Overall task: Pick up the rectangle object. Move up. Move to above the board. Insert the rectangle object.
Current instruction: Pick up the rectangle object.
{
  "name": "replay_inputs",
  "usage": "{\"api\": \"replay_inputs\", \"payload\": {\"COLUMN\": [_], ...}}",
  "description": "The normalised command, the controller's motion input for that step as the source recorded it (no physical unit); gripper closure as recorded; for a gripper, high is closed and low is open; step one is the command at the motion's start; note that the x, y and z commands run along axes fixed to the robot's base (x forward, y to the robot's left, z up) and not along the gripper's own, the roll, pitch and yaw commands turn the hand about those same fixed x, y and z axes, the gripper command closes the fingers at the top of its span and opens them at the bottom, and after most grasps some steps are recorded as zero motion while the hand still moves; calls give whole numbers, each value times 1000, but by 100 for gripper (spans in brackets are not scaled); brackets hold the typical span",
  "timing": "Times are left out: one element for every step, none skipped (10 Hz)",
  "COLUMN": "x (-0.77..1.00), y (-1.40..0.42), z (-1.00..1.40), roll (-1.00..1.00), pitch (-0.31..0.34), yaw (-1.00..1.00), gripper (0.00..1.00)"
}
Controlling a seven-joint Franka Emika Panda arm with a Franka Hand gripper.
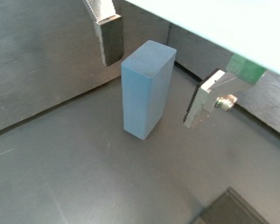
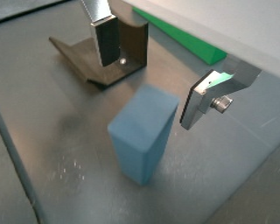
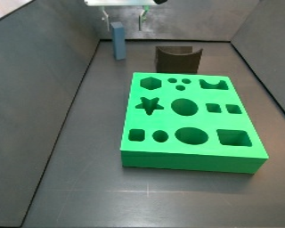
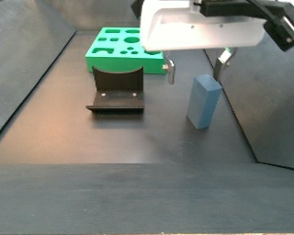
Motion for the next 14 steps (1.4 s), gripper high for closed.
{"api": "replay_inputs", "payload": {"x": [-60, -89, -91, -111, -163, -286, -266, 0, 0, 0, 0, 0, 0, 0], "y": [97, 86, 97, 143, 271, 203, 160, 0, 0, 0, 0, 0, 0, 0], "z": [-263, -266, -346, -431, -511, -331, -237, 0, 0, 0, 0, 0, 0, 0], "roll": [0, 0, 30, 11, 0, 0, 0, 0, 0, 0, 0, 0, 0, 0], "pitch": [-61, -60, -59, -87, -116, -100, -83, 0, 0, 0, 0, 0, 0, 0], "yaw": [154, 149, 160, 143, 89, 6, 17, 0, 0, 0, 0, 0, 0, 0], "gripper": [0, 0, 0, 0, 0, 0, 0, 0, 100, 100, 100, 100, 100, 100]}}
